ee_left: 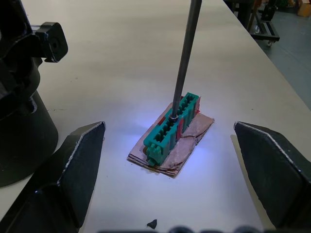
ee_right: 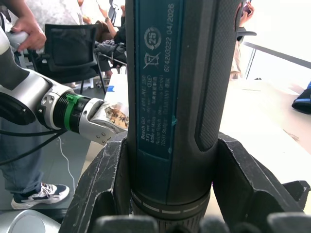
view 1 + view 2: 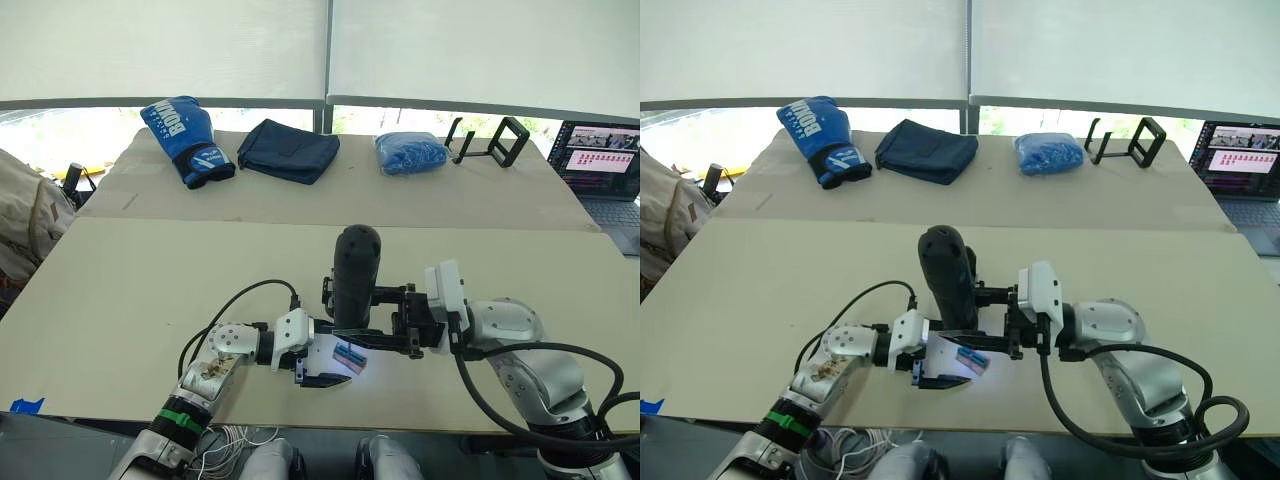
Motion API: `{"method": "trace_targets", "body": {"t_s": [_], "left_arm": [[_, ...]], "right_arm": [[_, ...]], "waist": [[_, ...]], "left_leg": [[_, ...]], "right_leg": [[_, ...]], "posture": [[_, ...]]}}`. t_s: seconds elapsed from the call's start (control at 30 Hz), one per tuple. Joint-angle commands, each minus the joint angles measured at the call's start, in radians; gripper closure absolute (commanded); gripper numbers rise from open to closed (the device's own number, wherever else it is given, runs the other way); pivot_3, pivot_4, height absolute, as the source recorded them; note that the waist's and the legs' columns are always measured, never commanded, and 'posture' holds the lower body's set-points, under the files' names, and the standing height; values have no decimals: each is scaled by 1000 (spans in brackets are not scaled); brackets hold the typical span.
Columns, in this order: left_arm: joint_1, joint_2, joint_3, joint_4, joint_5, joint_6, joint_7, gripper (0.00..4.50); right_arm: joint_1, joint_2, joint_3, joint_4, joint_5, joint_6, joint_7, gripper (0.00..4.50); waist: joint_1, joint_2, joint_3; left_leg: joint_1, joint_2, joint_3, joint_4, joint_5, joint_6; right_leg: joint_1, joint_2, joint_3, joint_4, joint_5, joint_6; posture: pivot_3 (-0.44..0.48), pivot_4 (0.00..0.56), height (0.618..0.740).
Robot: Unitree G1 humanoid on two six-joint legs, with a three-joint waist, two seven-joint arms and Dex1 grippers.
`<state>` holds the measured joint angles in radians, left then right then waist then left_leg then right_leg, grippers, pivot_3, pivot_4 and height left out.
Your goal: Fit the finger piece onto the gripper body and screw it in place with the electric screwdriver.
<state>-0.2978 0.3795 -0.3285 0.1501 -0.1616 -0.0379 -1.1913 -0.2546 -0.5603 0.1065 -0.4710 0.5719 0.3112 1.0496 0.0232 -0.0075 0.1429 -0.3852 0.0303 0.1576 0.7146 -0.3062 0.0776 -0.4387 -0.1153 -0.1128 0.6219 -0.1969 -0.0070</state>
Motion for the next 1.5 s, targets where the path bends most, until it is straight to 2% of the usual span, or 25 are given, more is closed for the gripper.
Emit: {"method": "trace_targets", "body": {"t_s": [0.03,0.23,0.47,0.63,0.8,0.97,1.13,1.23,1.5], "left_arm": [[29,16,-8,1,-11,20,-14,31],[24,62,32,-40,-83,44,-70,31],[47,142,132,-146,-211,34,-140,31],[69,208,275,-218,-367,147,-132,31],[44,214,398,-222,-462,217,-67,31],[-21,217,423,-116,-400,183,-29,31],[-55,195,351,-8,-281,109,-30,31],[-92,148,284,53,-202,75,-3,31],[-137,-3,183,181,-84,-32,59,31]], "right_arm": [[-21,-5,-52,-37,65,-3,8,2569],[-52,-6,-85,-57,128,12,6,2569],[-118,-42,-150,-83,255,81,8,2569],[-172,-80,-201,-83,331,134,-16,2569],[-207,-96,-234,-76,380,169,-49,2569],[-221,-105,-259,-53,393,177,-59,2569],[-225,-107,-270,-47,394,177,-63,2569],[-220,-112,-275,-44,386,174,-55,2569],[-190,-122,-281,-47,366,166,-49,2569]], "waist": [[-2,0,0],[-16,0,0],[-16,0,4],[-14,0,5],[-12,0,5],[-11,1,6],[-12,0,6],[-10,0,6],[-11,0,6]], "left_leg": [[0,0,0,0,0,0],[-2,2,0,0,1,-1],[-5,2,-1,-1,2,-4],[-5,2,-1,-1,2,-3],[-5,2,-1,-1,2,-4],[-4,1,-1,-1,2,-4],[-4,0,0,-1,2,-4],[-4,0,0,-1,3,-4],[-4,0,0,0,3,-4]], "right_leg": [[0,0,0,0,0,0],[-2,1,0,0,0,0],[-6,1,-1,1,0,-1],[-6,1,-1,1,0,-1],[-5,2,-2,1,0,-1],[-3,5,-3,1,0,-1],[-3,7,-4,0,0,-1],[-3,7,-4,1,0,-1],[-2,7,-4,1,0,0]], "posture": [[0,150,740],[0,150,740],[0,150,740],[0,150,740],[0,150,740],[0,150,740],[0,150,740],[0,150,740],[0,150,740]]}}
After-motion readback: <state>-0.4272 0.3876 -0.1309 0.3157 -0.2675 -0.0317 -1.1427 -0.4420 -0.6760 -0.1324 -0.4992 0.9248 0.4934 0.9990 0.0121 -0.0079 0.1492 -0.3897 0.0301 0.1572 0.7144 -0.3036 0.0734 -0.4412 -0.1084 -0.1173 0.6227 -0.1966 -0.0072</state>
